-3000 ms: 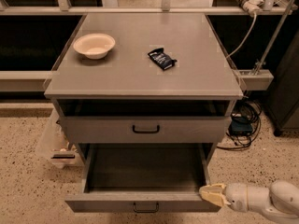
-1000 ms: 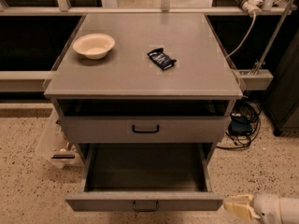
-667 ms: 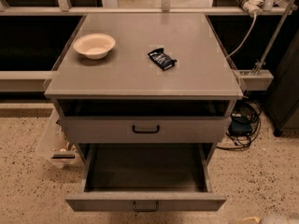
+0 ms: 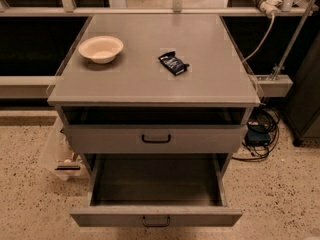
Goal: Close middle drawer
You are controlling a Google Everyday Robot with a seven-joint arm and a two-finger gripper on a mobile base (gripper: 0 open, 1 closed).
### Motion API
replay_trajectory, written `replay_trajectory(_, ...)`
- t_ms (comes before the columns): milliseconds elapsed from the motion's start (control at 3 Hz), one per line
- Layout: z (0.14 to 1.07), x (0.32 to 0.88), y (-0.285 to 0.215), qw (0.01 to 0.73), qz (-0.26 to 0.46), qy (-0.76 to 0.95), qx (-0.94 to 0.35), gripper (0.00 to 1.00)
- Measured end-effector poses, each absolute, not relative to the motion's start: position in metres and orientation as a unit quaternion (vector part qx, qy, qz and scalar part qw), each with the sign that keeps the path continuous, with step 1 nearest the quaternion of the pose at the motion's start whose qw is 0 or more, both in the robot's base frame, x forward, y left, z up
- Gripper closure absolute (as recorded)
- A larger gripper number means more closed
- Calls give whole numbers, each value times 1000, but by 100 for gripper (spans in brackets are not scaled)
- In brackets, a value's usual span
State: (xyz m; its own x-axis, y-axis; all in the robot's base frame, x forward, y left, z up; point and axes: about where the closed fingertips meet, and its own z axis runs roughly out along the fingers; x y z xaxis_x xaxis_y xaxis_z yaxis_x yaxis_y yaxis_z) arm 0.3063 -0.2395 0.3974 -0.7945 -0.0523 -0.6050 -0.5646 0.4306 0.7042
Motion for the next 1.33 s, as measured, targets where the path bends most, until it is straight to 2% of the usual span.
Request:
replay_trajectory(333, 377, 336, -194, 294, 548, 758, -197, 100)
replay_trajectory(667, 379, 359, -164, 329, 565, 725, -216, 100)
replay_trajectory(1333, 431, 415, -130, 424, 500, 694, -296, 100)
